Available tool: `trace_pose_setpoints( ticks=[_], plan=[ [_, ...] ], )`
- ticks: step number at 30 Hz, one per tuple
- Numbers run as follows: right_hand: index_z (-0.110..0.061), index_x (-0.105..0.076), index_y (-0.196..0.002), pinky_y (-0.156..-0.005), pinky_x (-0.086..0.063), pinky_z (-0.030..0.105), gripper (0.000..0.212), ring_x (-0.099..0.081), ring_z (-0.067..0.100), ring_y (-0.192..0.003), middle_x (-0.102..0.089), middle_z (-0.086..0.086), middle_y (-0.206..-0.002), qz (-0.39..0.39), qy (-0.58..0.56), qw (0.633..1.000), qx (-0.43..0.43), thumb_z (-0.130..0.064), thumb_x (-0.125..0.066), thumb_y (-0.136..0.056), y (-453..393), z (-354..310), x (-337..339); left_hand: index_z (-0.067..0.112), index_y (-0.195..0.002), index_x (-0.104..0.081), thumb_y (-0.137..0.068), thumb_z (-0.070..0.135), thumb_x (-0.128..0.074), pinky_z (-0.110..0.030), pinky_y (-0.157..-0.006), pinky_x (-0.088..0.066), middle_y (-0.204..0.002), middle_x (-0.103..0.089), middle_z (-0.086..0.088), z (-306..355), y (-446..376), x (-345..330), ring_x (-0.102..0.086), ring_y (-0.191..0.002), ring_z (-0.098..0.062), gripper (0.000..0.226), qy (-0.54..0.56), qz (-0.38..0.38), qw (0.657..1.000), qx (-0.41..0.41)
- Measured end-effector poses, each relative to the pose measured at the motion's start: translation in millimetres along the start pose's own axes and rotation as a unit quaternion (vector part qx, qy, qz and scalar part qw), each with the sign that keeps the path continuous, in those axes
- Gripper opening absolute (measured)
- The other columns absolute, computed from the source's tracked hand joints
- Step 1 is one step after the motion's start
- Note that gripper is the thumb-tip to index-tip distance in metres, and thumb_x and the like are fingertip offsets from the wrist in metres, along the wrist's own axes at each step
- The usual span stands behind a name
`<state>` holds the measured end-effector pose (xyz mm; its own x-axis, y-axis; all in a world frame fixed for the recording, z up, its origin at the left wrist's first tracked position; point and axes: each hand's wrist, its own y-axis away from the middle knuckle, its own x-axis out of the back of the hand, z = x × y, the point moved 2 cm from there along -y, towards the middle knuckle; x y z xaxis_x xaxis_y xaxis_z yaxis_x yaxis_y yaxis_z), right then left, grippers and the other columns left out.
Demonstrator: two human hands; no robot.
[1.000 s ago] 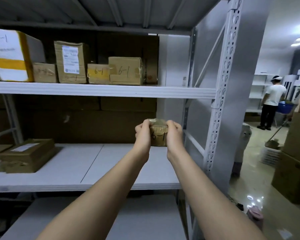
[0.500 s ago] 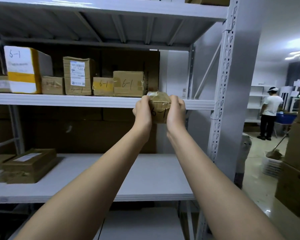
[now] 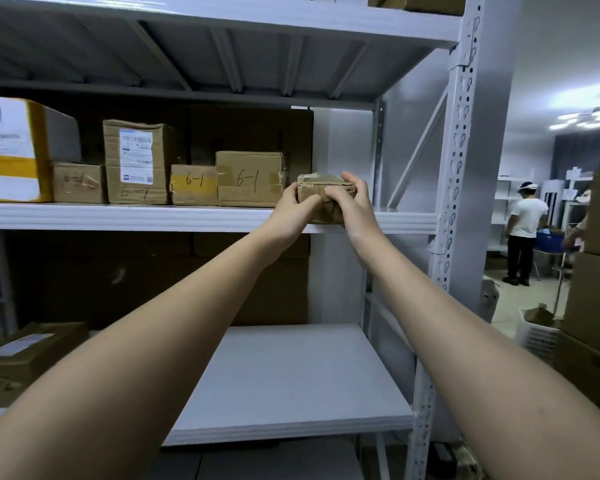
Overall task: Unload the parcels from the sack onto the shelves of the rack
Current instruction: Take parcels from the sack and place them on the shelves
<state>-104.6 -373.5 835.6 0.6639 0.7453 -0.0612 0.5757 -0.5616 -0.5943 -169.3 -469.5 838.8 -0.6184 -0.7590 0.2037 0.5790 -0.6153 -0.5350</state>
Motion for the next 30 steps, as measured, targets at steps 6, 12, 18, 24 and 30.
trace_pose_setpoints(
  ticks=[6,12,18,24,30],
  plan=[
    [-0.022,-0.035,-0.142,-0.078,-0.042,0.019,0.05,-0.05,0.016,-0.112,-0.047,0.003,-0.126,-0.012,0.038,0.999,0.009,-0.028,-0.054,-0.096,-59.9,32.6,1.8,0.011,-0.125,-0.055,-0.091,0.014,-0.052,-0.018,-0.088,-0.047,-0.116,-0.065,-0.004,-26.0,-53.4,2.1,-0.06,-0.107,-0.015,0.035,-0.056,0.033,0.997,-0.044],
    [-0.02,-0.029,-0.144,-0.087,-0.042,0.021,0.056,-0.048,0.017,-0.117,-0.044,0.005,-0.133,-0.071,0.112,0.991,0.008,-0.034,-0.054,-0.096,-118.0,74.2,7.9,0.013,-0.129,-0.053,-0.095,0.019,-0.05,-0.015,-0.077,-0.043,-0.116,-0.062,0.0,-56.6,-99.1,-1.7,-0.057,-0.106,-0.014,0.034,-0.127,0.053,0.99,-0.039],
    [-0.023,-0.029,-0.144,-0.09,-0.038,0.025,0.061,-0.048,0.021,-0.12,-0.043,0.009,-0.141,-0.118,0.192,0.974,0.013,-0.039,-0.057,-0.093,-164.1,106.4,8.8,0.015,-0.123,-0.055,-0.095,0.024,-0.051,-0.027,-0.084,-0.043,-0.112,-0.063,0.0,-86.5,-138.8,3.1,-0.057,-0.104,-0.017,0.03,-0.191,0.084,0.978,-0.026],
    [-0.028,-0.031,-0.144,-0.088,-0.041,0.03,0.064,-0.05,0.018,-0.112,-0.048,0.004,-0.137,-0.138,0.278,0.951,0.0,-0.051,-0.055,-0.09,-192.6,117.5,9.0,0.013,-0.101,-0.06,-0.096,0.034,-0.049,-0.035,-0.079,-0.048,-0.098,-0.066,-0.004,-100.7,-167.5,13.4,-0.061,-0.093,-0.024,0.024,-0.341,0.115,0.933,-0.01],
    [-0.03,-0.05,-0.129,-0.078,-0.049,0.029,0.047,-0.06,0.018,-0.101,-0.059,0.003,-0.12,-0.129,0.249,0.96,-0.011,-0.041,-0.063,-0.086,-213.2,124.8,10.0,0.015,-0.11,-0.068,-0.096,0.026,-0.047,-0.035,-0.07,-0.051,-0.098,-0.07,-0.006,-109.8,-179.5,23.5,-0.063,-0.087,-0.026,0.028,-0.459,0.124,0.879,-0.035]
  ],
)
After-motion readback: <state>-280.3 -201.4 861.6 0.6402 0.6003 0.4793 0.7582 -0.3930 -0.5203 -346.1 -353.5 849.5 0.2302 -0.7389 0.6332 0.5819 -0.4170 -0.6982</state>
